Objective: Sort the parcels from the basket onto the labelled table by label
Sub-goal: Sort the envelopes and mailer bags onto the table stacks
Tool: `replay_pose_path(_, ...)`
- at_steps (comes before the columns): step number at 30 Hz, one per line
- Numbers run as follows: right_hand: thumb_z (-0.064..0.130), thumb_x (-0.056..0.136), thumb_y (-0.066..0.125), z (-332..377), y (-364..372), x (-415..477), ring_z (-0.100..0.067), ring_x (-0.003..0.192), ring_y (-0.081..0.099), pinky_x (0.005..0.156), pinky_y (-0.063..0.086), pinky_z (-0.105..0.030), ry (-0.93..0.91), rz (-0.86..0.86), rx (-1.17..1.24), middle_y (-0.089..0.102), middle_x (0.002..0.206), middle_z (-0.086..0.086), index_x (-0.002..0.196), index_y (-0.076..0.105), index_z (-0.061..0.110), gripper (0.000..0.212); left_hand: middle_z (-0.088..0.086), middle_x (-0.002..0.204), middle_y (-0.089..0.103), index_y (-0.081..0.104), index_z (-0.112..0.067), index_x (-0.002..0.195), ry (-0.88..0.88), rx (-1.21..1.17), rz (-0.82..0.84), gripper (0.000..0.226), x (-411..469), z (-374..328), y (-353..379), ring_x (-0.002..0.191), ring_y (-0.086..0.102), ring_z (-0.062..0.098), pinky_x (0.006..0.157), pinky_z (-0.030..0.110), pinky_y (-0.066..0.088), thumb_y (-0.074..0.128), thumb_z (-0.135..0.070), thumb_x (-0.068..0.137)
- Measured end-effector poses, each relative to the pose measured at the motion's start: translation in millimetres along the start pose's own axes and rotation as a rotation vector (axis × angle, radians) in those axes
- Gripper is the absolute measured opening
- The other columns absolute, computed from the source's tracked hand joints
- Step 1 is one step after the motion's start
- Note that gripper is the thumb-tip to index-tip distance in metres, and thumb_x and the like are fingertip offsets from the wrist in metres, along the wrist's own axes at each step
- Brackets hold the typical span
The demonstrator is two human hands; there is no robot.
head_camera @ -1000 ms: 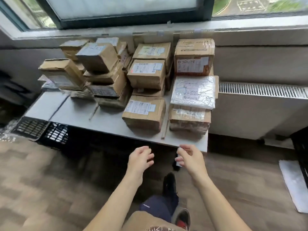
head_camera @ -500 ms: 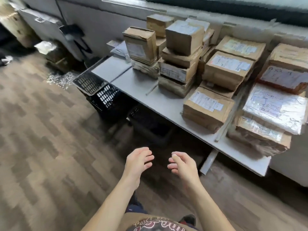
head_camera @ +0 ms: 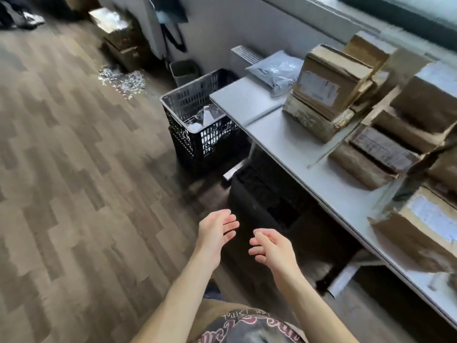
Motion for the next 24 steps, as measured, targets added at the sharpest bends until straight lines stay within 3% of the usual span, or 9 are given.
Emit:
replay_pose_path(11,0.019,0.101,0.063,86,143,117,-0.014,0.07,0.07,0.067,0.054,-0.028,0.024,0.076,0.006,0.077,0.089,-0.007,0.107,0.073,0.014,0.012,0.01,0.103,0.079,0.074,-0.01,0.108,-0.035,-0.102,-0.118,0.015,118,-109,-90,0.094,0.077,0.023,0.076,0.033,0.055,0.066,-0.018,0.098)
replay_pose_path(18,0.016,0.1,0.063,168,275,234,-0.016,0.064,0.066,0.059,0.048,-0.024,0.09,0.276,0.025,0.072,0.082,-0.008,0.106,0.07,0.006,0.014,0.012,0.108,0.078,0.072,-0.011,0.108,0.007,-0.131,-0.264,0.015,196,-215,-142,0.092,0.077,0.021,0.081,0.033,0.055,0.062,-0.019,0.102)
replay_pose_path(24,0.015,0.101,0.059,252,385,288,-0.011,0.055,0.056,0.058,0.042,-0.023,0.081,0.494,-0.059,0.062,0.071,0.001,0.099,0.067,0.012,0.008,0.01,0.107,0.079,0.071,-0.008,0.114,0.076,-0.216,-0.368,0.018,242,-310,-176,0.101,0.076,0.024,0.091,0.039,0.055,0.062,-0.018,0.102)
Point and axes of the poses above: each hand's wrist, its own x-axis towards the middle knuckle, its own y-axis out of the palm, z = x × y, the point moved 5 cm from there along x, towards the middle knuckle
